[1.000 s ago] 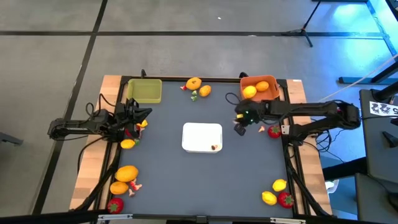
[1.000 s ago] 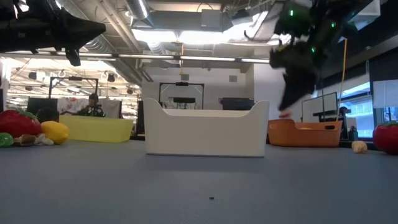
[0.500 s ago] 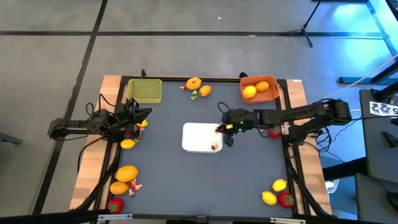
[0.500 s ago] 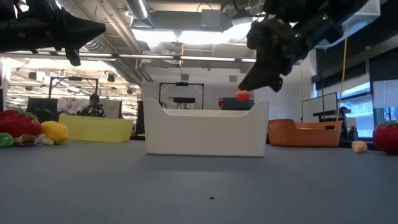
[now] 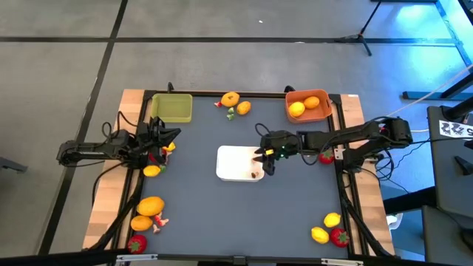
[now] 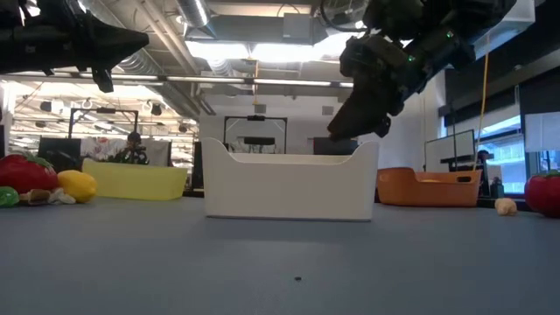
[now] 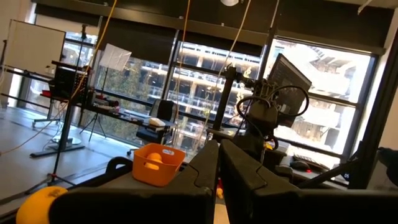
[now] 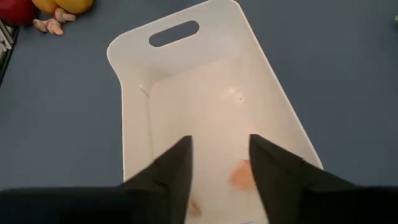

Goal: Sort produce into baskets
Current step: Put the red mushroom into the white bin

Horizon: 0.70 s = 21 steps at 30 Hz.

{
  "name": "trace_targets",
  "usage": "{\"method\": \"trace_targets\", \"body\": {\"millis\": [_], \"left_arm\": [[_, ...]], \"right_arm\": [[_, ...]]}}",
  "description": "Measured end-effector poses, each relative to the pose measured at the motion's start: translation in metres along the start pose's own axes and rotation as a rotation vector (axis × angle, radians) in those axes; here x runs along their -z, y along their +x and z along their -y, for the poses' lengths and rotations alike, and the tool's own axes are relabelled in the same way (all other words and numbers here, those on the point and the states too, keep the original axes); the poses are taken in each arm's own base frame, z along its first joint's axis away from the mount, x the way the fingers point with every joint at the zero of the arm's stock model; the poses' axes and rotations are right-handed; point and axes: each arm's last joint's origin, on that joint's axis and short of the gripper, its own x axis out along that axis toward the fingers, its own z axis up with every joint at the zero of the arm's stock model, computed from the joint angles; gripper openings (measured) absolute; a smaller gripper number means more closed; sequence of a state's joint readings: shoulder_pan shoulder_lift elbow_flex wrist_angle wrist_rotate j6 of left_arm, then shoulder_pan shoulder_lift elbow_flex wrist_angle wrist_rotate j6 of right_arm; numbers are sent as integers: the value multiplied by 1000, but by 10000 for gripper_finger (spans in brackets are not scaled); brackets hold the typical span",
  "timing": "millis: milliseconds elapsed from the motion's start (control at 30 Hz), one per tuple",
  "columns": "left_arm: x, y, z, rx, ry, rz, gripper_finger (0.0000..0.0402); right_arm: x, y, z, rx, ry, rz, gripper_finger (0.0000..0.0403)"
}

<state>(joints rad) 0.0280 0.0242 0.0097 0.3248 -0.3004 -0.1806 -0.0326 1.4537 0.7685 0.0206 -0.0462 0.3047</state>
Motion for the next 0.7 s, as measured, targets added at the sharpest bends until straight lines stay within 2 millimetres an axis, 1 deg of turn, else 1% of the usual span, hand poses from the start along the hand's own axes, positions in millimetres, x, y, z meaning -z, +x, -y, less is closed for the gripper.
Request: {"method": "trace_targets", "body": {"millis": [100,233,400,600,700], "left_arm": [[0,0,0,0,0,0,13],[0,0,0,0,-1,0,13],[0,0,0,0,-1,0,13],[0,0,0,0,-1,-1,13],[0,0,0,0,0,-1,13]], "right_arm": [[0,-6,0,2,-32,-42,199],[-8,-27,-4,39,-40,-121,222],[-7,-56,-4,110,-17,-234,222],[9,-88,2,233,26,-390,212],[17,-98,5,303,47,-468,209]]}}
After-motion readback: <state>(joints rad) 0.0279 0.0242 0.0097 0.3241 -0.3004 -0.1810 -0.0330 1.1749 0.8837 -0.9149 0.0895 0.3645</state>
